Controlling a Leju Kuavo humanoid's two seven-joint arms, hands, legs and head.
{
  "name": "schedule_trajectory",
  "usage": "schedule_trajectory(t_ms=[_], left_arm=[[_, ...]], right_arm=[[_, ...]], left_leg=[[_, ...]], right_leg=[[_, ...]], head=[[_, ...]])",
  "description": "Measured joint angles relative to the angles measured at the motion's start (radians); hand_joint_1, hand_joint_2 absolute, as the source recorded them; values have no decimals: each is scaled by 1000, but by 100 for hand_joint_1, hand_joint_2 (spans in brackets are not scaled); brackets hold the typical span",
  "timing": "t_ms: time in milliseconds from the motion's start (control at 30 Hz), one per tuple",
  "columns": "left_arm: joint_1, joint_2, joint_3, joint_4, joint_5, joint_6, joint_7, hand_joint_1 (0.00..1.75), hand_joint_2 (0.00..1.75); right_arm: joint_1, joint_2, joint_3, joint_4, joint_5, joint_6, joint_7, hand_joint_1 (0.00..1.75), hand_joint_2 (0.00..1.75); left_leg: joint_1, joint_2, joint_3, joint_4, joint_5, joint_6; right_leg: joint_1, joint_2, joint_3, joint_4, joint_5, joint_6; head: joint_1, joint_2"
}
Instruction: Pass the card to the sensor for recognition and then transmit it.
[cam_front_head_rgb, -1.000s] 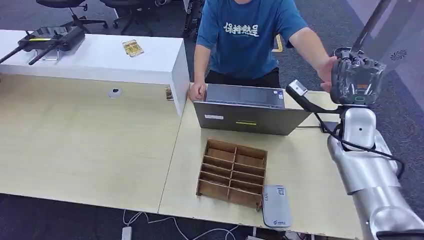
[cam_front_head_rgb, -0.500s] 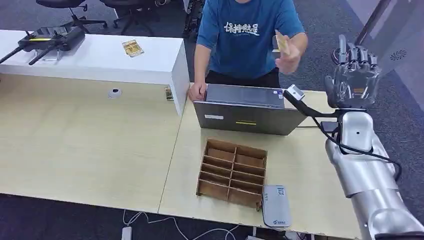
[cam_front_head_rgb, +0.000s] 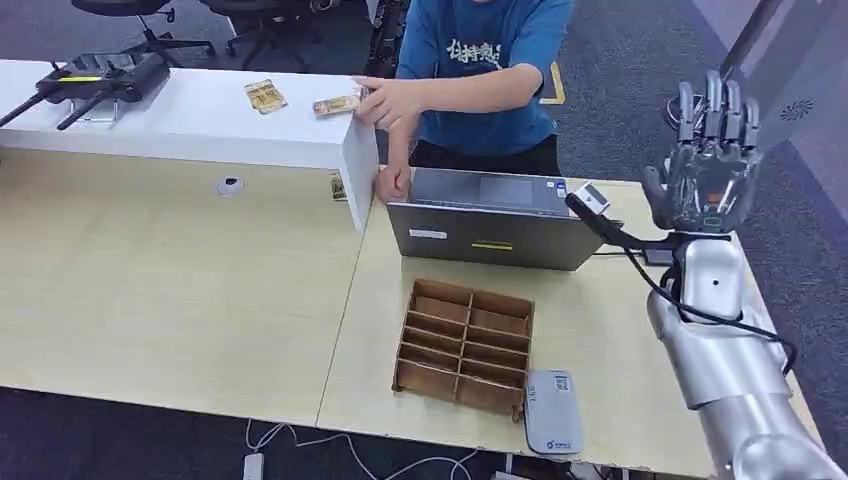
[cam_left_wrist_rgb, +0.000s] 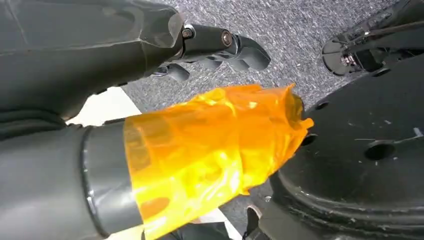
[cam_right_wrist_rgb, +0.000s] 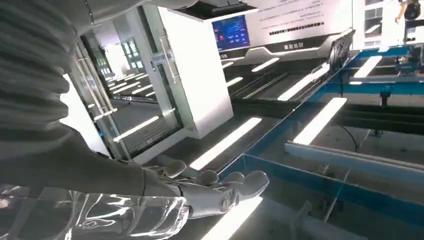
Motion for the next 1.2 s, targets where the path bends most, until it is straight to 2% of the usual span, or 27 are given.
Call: schedule_trajectory(t_ms=[267,467,767,1000,1200], left_arm=[[6,-20,32,0,16,19,0,0,0],[17,-40,55,0,39,32,-2,0,0],[18,-50,61,0,43,31,-3,0,0],[20,-71,78,0,68,47,-3,0,0],[23,-87,91,0,94,50,-10,0,0]], right_arm=[[191,-21,-58,-227,-104,-26,-89,0,175],[379,-22,-146,-440,-128,-27,-187,0,175],[457,-22,-196,-545,-120,-27,-206,0,175],[609,-10,-226,-677,-108,-27,-279,0,175],[756,31,-251,-778,-82,-27,-358,0,175]], left_leg=[[0,0,0,0,-1,0],[0,0,-1,0,-1,1],[0,0,0,0,-1,1],[0,0,-1,0,-2,0],[0,0,-1,0,-4,2]], right_leg=[[0,0,0,-1,0,0],[0,0,0,-1,-1,1],[0,0,0,-1,0,0],[0,-1,0,-1,-1,1],[0,-1,0,-1,-3,1]], head=[[0,0],[0,0],[0,0],[0,0],[0,0]])
